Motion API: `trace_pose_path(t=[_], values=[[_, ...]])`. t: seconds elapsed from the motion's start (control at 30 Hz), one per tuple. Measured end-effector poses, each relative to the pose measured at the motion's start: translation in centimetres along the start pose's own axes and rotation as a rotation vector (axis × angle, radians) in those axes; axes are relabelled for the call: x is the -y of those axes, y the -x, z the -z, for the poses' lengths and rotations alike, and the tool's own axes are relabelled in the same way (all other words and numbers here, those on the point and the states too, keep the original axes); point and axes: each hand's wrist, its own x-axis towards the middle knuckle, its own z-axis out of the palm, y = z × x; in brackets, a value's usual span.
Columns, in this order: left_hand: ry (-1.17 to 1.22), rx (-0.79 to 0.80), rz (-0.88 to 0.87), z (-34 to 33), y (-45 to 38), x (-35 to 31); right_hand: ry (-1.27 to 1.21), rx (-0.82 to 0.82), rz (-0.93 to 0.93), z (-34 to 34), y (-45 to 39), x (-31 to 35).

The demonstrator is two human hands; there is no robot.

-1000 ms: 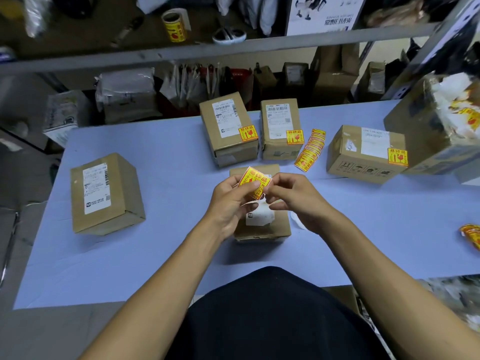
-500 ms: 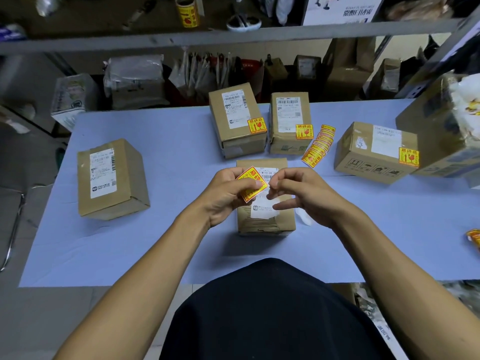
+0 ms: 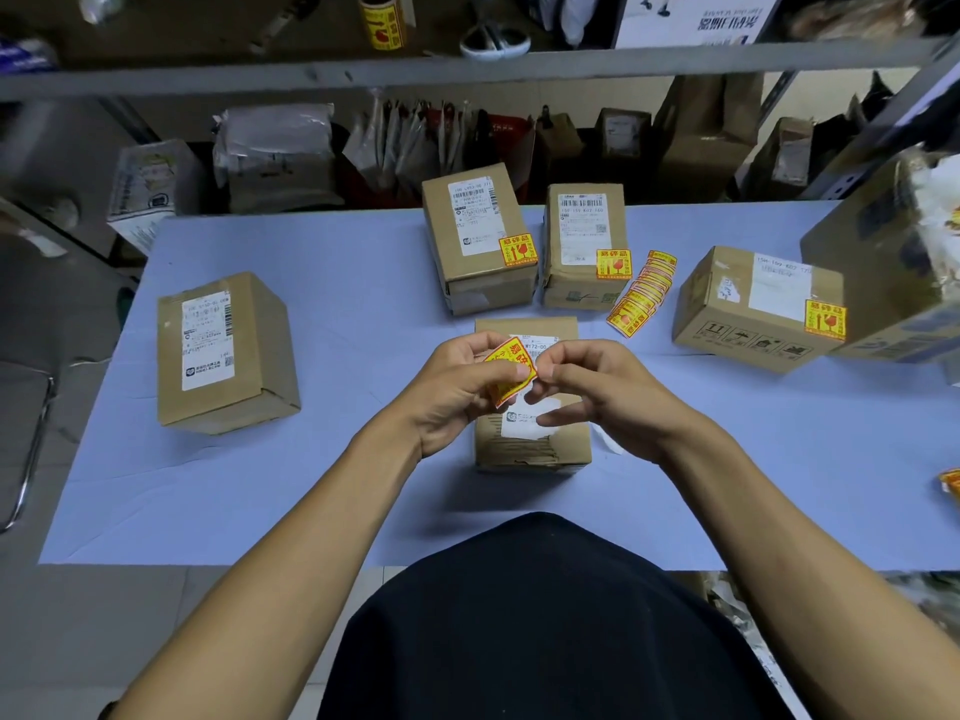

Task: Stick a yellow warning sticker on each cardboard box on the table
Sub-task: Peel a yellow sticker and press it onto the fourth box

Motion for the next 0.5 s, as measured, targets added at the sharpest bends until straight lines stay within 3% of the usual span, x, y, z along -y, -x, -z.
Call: trace_pose_path(t=[0.13, 0.23, 0.37, 0.5], values=[[0.091, -0.024, -0.046, -0.6, 0.2, 0.4, -0.111, 0.002, 0.052, 0.0, 0.1, -0.5], [0.109, -0.137, -0.104, -1.6, 0.4, 1.0, -0.127, -0.028, 0.08, 0.0, 0.0, -0.7], [-0.25, -0.39, -0.408, -2.0, 0.8, 2.0, -0.133, -0.078, 0.093, -0.4, 0.2, -0.8], [-0.25, -0.226, -0.511, -2.2, 1.4, 2.8, -0.11, -0.125, 0.117, -0.9, 0.7, -1.0]])
